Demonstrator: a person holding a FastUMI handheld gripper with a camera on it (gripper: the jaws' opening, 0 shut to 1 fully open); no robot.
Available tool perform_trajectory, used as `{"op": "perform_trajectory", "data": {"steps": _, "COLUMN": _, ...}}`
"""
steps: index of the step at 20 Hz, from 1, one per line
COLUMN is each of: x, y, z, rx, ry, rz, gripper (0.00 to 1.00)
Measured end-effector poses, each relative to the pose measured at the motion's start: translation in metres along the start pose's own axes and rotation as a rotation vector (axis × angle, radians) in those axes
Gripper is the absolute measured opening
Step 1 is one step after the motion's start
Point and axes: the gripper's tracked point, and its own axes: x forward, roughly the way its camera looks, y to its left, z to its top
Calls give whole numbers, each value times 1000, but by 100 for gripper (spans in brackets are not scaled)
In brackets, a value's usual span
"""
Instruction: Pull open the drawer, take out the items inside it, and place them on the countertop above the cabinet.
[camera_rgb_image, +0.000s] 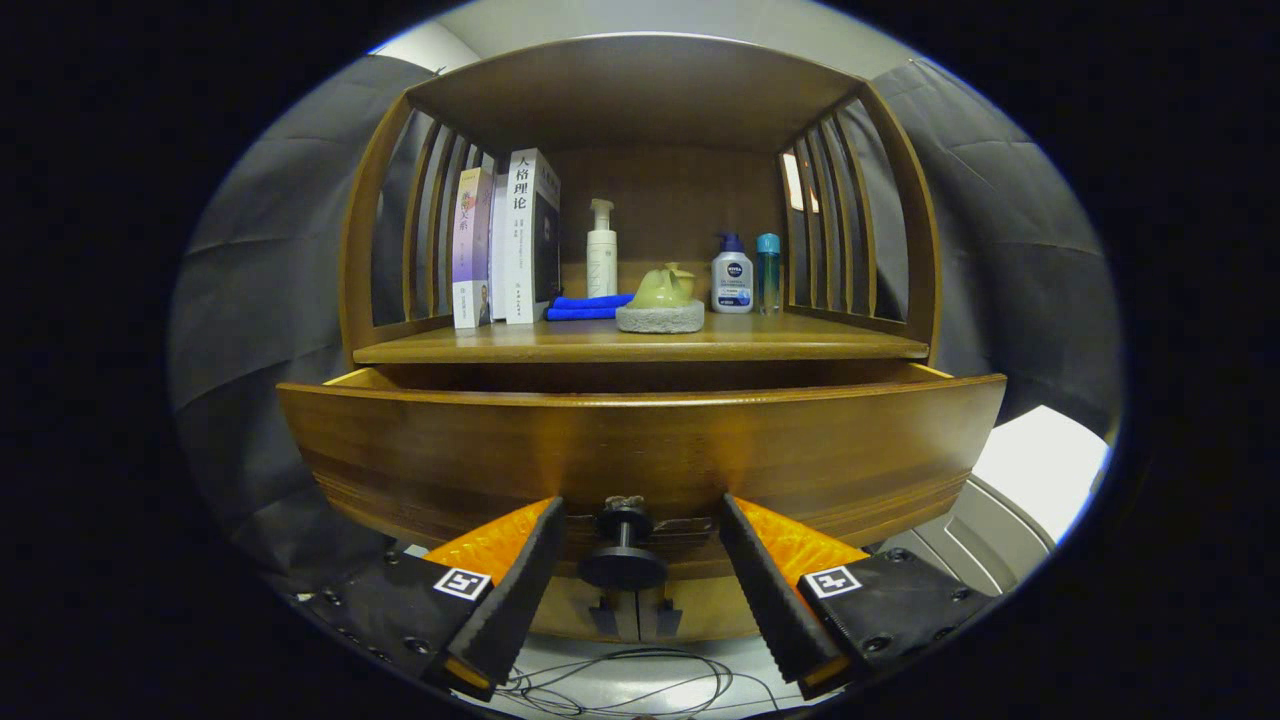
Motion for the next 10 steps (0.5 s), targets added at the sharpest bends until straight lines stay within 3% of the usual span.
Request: {"op": "perform_trajectory", "data": {"steps": 10, "x": 46, "y": 0, "z": 13, "rx": -13, "ry": 6, "rz": -3, "gripper": 98}}
